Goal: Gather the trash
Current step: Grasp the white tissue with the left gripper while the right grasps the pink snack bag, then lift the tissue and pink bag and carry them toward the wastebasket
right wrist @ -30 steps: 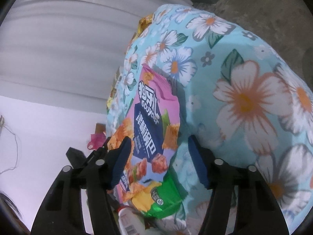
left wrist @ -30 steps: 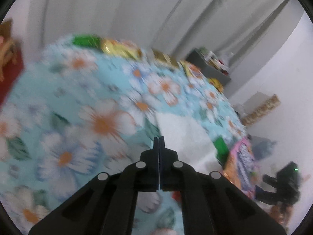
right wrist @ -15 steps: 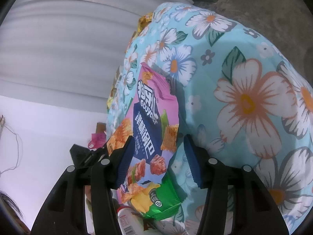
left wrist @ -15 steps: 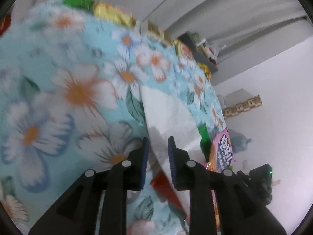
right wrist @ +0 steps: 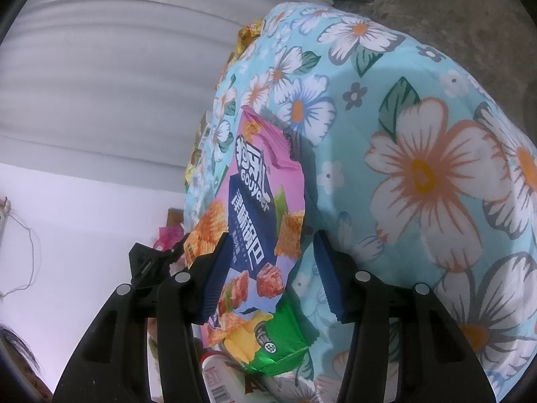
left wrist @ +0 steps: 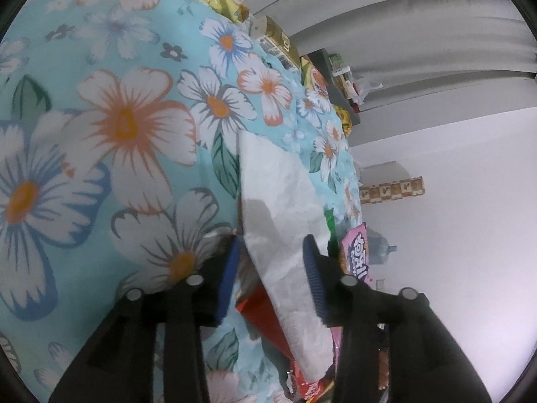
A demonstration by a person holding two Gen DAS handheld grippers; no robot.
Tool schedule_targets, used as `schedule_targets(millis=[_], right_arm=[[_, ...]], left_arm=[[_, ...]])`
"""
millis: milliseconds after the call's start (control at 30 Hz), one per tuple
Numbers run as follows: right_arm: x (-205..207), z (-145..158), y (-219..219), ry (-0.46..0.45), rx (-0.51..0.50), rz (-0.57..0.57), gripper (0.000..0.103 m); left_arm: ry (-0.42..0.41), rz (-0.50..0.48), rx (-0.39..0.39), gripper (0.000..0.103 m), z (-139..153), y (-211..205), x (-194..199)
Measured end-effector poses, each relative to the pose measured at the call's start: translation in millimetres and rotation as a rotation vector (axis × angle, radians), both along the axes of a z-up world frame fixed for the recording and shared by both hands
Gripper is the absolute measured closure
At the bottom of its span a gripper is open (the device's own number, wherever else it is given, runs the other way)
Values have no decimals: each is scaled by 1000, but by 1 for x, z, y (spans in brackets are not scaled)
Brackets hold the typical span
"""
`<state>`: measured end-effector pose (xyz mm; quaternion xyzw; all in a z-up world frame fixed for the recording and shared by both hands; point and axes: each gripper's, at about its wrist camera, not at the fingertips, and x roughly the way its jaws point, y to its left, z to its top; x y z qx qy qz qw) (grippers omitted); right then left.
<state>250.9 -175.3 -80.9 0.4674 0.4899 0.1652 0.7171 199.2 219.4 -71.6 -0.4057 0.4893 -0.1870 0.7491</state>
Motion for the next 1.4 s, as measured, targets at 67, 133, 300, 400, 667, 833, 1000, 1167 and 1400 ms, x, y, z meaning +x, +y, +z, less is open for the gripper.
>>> schedule_targets(millis=[67, 133, 300, 400, 667, 833, 1000, 1167, 1400], right_arm=[[0, 0, 0, 0, 1, 0, 55], [0, 0, 0, 0, 0, -1, 55], [-1, 0, 0, -2, -1, 0, 56], [-1, 0, -1, -1, 0, 1, 56], [-1, 0, -1, -2, -4, 0, 58], [-3, -2, 0, -8, -9, -1, 63], [-2, -5, 2, 2, 0, 4, 89], [-5, -6, 1, -9, 42, -8, 100], [-11, 11, -7, -74, 122, -49, 103]], left_arm=[[7, -4, -5, 57, 1, -2, 2], [17, -1, -26, 56, 1, -1, 3], [-2, -17, -144, 56, 3, -6, 6], [13, -38, -131, 56, -1, -13, 7], [-5, -7, -6, 72, 2, -22, 12], [-48, -21, 65, 88, 4, -23, 11], [-97, -16, 101, 99, 12, -22, 8], [-201, 5, 148, 100, 33, -19, 1], [-342, 24, 239, 100, 67, -20, -15]])
